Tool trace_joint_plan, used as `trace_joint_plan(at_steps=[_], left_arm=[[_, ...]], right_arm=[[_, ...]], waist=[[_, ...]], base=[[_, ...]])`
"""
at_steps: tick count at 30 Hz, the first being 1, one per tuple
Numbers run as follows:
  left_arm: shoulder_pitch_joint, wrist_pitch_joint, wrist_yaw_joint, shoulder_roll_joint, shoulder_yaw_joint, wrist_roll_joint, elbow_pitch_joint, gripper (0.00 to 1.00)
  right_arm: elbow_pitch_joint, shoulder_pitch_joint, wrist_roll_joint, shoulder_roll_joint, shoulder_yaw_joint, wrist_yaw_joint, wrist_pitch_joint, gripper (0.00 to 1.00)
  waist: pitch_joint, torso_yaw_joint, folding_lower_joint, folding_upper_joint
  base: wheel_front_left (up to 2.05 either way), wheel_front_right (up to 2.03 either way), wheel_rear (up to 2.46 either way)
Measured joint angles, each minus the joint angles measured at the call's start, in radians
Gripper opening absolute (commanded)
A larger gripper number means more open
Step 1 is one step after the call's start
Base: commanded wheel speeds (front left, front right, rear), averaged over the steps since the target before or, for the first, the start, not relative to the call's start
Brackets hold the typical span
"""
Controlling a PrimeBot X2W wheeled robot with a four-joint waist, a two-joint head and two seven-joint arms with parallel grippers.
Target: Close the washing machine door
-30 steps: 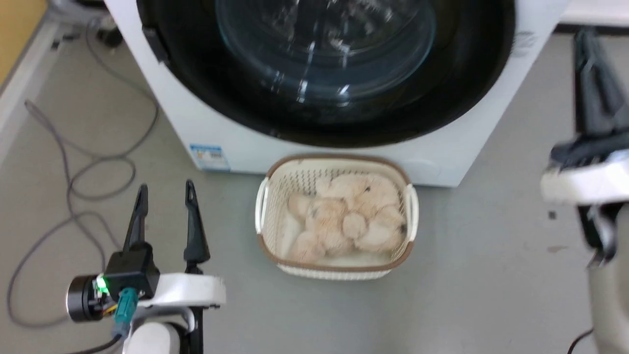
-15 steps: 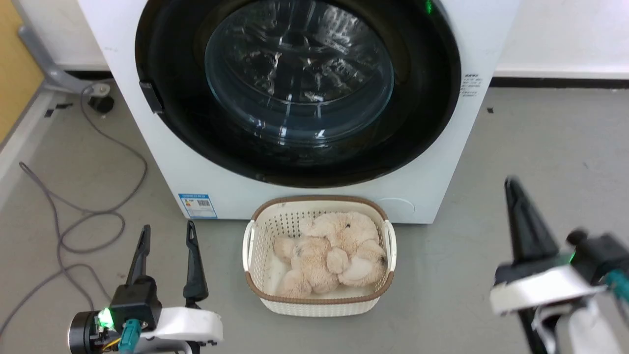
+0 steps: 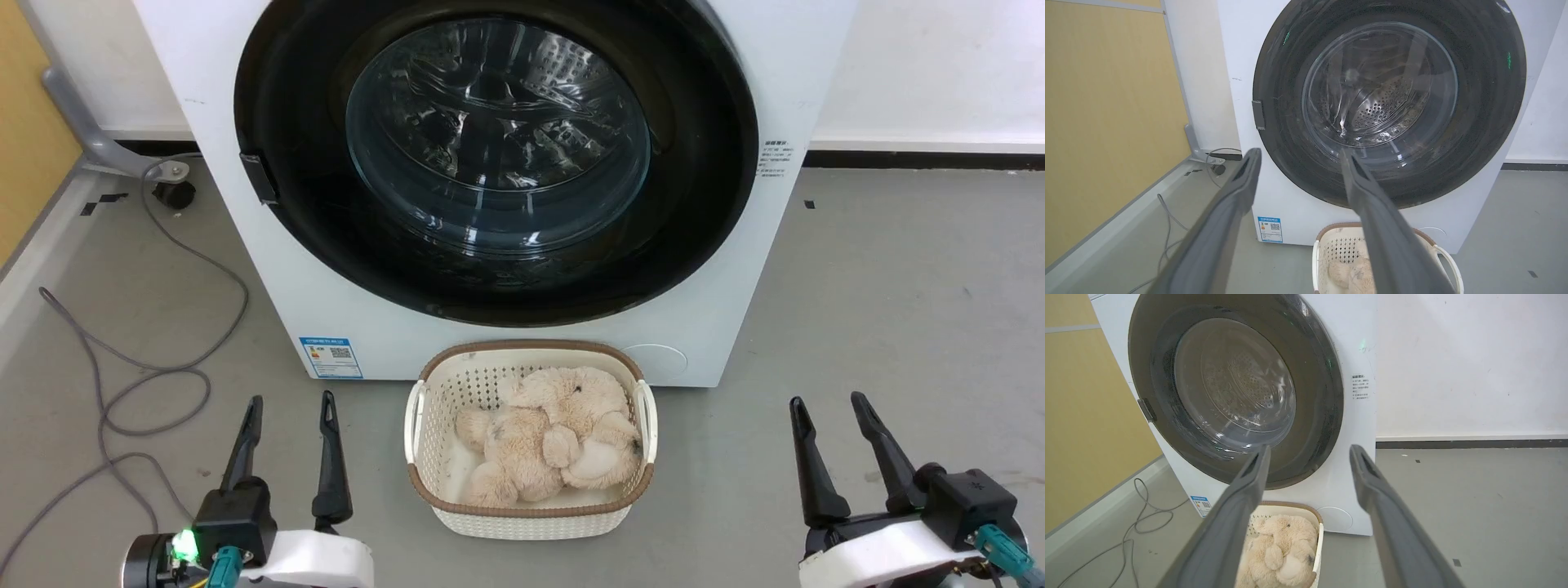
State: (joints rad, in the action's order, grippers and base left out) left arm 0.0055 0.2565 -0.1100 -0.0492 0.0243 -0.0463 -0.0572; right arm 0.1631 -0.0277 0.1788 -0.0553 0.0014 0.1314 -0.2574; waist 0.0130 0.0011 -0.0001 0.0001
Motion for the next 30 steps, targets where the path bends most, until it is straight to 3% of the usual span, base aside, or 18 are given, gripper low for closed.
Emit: trace_joint_plan(at_steps=[1, 2, 30], left_arm=[[0.001, 0.000, 0.007, 0.000, 0.000, -0.002, -0.003, 1.00], [0.001, -0.001, 0.007, 0.000, -0.001, -0.002, -0.003, 0.00], [0.001, -0.047, 0.025, 0.000, -0.003, 0.000, 0.003, 0.00]], right_arm=[[-0.003, 0.000, -0.002, 0.000, -0.001, 0.000, 0.000, 1.00], [-0.003, -0.001, -0.002, 0.000, -0.001, 0.000, 0.000, 0.00], [-0.027, -0.001, -0.030, 0.000, 0.000, 0.000, 0.046, 0.00]], waist=[[-0.001, -0.001, 0.0000, 0.0000], [-0.001, -0.001, -0.0001, 0.0000], [-0.003, -0.001, 0.0000, -0.0001]], base=[[0.00, 0.00, 0.00], [0.00, 0.00, 0.00], [0.00, 0.00, 0.00]])
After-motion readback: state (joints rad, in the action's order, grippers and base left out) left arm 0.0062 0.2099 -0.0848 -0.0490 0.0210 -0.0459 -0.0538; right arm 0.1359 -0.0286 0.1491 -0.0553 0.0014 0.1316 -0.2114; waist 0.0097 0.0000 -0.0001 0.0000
